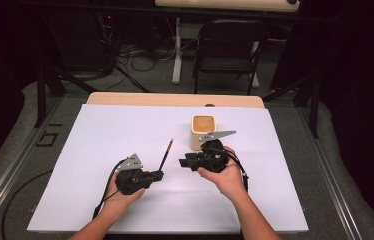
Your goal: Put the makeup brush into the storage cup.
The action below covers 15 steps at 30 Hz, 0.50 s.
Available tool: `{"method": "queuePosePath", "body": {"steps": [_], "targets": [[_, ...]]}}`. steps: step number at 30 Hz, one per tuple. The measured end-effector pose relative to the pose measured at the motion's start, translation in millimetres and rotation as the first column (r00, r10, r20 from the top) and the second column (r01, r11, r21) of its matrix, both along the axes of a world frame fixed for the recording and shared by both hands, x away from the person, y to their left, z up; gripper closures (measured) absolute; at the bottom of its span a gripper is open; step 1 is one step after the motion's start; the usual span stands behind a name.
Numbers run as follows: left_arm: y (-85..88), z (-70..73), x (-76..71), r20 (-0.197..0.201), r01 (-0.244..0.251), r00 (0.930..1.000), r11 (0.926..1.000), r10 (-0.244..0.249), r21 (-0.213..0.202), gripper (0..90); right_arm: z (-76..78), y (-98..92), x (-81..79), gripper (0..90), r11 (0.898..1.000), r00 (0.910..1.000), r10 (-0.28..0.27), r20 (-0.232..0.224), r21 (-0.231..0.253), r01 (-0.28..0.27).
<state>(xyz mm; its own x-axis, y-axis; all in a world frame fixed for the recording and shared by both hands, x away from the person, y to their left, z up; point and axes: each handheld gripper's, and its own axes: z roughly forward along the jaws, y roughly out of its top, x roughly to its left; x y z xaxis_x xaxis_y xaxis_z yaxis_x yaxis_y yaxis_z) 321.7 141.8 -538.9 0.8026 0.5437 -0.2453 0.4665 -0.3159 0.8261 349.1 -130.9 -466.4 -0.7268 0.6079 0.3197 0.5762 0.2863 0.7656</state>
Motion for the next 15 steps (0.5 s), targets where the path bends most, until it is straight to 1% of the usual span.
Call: {"method": "queuePosePath", "body": {"steps": [1, 3, 9, 10, 12, 15], "targets": [[0.0, 0.5, -0.1, 0.003, 0.000, 1.0000, 1.0000, 0.000, 0.003, 85.7, 0.2, -0.4, -0.1, 63.3, 1.000, 1.0000, 0.000, 0.001, 0.015, 0.000], [-1.0, 0.5, -0.6, 0.002, -0.001, 1.0000, 0.9999, 0.001, -0.013, 85.7, 0.9, -0.3, -0.9, 63.9, 0.999, 1.0000, -0.003, 0.002, 0.043, 0.003], [-3.1, 1.9, -2.4, 0.003, -0.002, 1.0000, 0.9995, 0.002, -0.033, 85.7, 0.6, 0.2, -2.2, 64.7, 0.995, 0.9999, -0.012, 0.008, 0.101, 0.011], [-3.5, 1.9, -2.7, 0.000, -0.001, 1.0000, 0.9993, 0.001, -0.038, 85.7, -0.3, 0.1, -2.3, 64.8, 0.992, 0.9999, -0.013, -0.001, 0.122, 0.013], [-4.2, 1.8, -3.4, -0.004, 0.000, 1.0000, 0.9990, 0.000, -0.044, 85.7, -2.4, -0.4, -2.3, 65.2, 0.989, 0.9998, -0.016, -0.013, 0.148, 0.017], [-4.9, 1.5, -3.9, -0.009, 0.003, 1.0000, 0.9986, -0.003, -0.053, 85.7, -4.6, -0.7, -2.5, 66.0, 0.986, 0.9997, -0.021, -0.016, 0.164, 0.023]]}}
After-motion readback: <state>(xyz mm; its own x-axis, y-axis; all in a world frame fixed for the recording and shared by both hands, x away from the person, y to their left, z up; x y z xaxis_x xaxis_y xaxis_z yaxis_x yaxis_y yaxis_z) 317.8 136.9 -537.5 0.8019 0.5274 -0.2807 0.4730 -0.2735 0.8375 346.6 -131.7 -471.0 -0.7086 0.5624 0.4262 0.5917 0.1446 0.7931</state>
